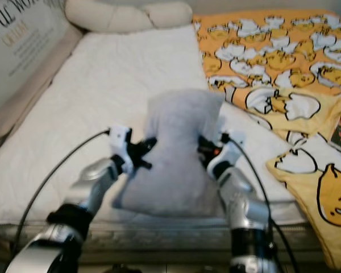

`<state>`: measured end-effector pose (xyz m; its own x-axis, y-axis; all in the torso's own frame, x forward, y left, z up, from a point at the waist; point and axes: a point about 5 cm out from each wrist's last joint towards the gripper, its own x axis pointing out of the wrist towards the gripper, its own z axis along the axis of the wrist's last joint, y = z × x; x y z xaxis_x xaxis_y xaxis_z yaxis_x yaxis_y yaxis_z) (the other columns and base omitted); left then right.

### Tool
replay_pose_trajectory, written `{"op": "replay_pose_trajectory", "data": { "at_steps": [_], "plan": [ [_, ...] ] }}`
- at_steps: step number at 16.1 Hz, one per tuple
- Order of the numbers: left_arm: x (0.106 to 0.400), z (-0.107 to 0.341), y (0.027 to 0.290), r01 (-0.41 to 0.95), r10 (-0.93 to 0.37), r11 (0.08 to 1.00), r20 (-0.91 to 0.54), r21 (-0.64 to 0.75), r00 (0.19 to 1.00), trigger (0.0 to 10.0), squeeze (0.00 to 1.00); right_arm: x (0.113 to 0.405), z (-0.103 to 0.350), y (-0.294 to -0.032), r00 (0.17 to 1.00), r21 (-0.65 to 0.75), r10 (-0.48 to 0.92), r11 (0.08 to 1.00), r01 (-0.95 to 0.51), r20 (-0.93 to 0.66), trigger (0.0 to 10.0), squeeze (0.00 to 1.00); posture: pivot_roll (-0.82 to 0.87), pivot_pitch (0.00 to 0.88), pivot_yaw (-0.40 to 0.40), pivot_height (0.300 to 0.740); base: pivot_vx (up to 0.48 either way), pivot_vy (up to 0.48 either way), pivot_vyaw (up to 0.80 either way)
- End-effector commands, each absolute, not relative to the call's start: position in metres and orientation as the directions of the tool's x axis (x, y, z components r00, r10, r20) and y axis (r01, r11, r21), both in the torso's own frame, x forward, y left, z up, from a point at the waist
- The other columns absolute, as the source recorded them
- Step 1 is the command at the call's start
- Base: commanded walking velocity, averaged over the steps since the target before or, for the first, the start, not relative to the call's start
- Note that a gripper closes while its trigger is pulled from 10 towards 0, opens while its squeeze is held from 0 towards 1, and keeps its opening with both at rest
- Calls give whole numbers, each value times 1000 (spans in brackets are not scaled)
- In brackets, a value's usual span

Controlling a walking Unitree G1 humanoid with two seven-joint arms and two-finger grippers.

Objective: Clean up the room

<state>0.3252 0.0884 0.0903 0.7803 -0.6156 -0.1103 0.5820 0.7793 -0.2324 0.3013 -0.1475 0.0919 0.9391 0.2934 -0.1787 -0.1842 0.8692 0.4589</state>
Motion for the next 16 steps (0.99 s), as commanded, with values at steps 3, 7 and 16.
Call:
{"op": "replay_pose_trajectory", "data": {
  "at_steps": [3,7,16],
  "plan": [
    [314,127,99,525,-529,846,-21,-89,849,10000,0,298,125,-129,946,425,322,863,-273,-45,0,0,-108,0,75,740,0,0,0],
    [304,130,109,441,-442,897,-65,-30,895,10000,0,293,128,-125,949,349,308,899,-266,-69,10000,0,-95,0,70,740,0,0,0],
    [295,131,122,356,-355,934,-101,-7,929,10000,0,290,131,-126,976,308,197,938,-160,-91,10000,0,-75,0,70,740,0,103,0]
  ]
}}
